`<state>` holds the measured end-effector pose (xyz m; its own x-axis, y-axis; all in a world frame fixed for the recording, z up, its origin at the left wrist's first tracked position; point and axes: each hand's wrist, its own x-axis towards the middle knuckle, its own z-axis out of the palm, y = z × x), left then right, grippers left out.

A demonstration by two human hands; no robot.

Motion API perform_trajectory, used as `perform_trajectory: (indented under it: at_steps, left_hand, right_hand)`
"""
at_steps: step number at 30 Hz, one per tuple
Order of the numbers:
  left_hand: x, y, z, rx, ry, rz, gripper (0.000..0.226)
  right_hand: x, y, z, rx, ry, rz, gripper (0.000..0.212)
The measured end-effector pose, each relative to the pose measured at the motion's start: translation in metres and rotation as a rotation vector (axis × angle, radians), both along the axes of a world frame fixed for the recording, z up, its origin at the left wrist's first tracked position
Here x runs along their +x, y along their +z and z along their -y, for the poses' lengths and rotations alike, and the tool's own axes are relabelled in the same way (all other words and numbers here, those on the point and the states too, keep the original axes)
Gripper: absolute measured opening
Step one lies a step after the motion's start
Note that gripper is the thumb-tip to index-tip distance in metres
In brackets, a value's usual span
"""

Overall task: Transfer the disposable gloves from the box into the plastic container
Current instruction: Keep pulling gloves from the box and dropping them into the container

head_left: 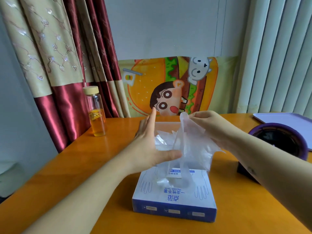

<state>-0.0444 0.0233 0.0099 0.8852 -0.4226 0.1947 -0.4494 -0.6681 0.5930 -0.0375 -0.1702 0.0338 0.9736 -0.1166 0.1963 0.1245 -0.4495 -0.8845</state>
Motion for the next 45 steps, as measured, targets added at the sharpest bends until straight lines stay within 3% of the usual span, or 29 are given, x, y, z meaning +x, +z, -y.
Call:
perform_trajectory:
  at_steps: [4,5,7,8,13,16,20,23,27,30,34,37,39,41,43,45]
  left_hand:
    - [0.002,0.005,0.024,-0.127,-0.039,0.065,0.119]
    - [0.006,0.004,0.027,-0.160,-0.041,0.059,0.103]
    - [0.017,0.006,0.033,-0.279,-0.032,0.056,0.046]
    - [0.022,0.008,0.034,-0.340,-0.014,0.046,0.031]
    - [0.041,0.012,0.032,-0.485,0.101,-0.055,0.045]
    - [0.051,0.017,0.029,-0.481,0.160,-0.122,0.038]
    - [0.069,0.023,0.028,-0.356,0.281,-0.123,0.016]
    - [0.080,0.026,0.024,-0.289,0.226,-0.150,0.019]
    - [0.095,0.028,0.018,-0.298,0.046,-0.220,0.030]
    - [0.115,0.027,0.015,-0.264,0.056,-0.249,0.029]
    - [0.147,0.031,0.003,-0.140,0.266,-0.097,0.024]
    - [0.154,0.037,-0.003,-0.067,0.404,0.278,0.027]
    - [0.144,0.041,0.005,-0.009,0.272,0.557,0.024]
    - [0.132,0.042,0.022,0.118,-0.011,0.607,0.022]
    - [0.126,0.034,0.039,0.341,-0.227,0.370,0.026]
    - [0.132,0.020,0.050,0.631,-0.260,0.104,0.038]
  right_hand:
    - [0.003,0.001,-0.002,-0.017,0.014,-0.017,0.028]
    - [0.003,0.002,-0.003,0.043,0.045,-0.033,0.024]
    - [0.003,0.003,-0.001,0.134,0.097,-0.054,0.020]
    - [0.005,0.002,0.001,0.148,0.102,-0.061,0.020]
    - [0.012,-0.003,0.018,0.167,0.044,-0.027,0.020]
    - [0.005,0.007,0.023,0.144,0.110,0.155,0.022]
    - [-0.009,0.017,0.021,-0.316,0.386,0.193,0.022]
    - [0.003,0.010,0.019,-0.605,0.384,0.177,0.013]
    - [0.033,0.000,0.021,-0.569,0.192,0.233,0.029]
    - [0.057,-0.001,0.028,-0.475,0.045,0.212,0.030]
    - [0.084,-0.008,0.037,-0.637,-0.010,0.074,0.040]
    - [0.094,-0.018,0.039,-0.756,0.007,-0.010,0.048]
    - [0.099,-0.024,0.038,-0.808,0.022,-0.066,0.054]
    - [0.104,-0.031,0.034,-0.861,0.025,-0.117,0.059]
    - [0.107,-0.036,0.031,-0.916,0.016,-0.157,0.062]
    - [0.114,-0.043,0.029,-1.001,0.006,-0.187,0.061]
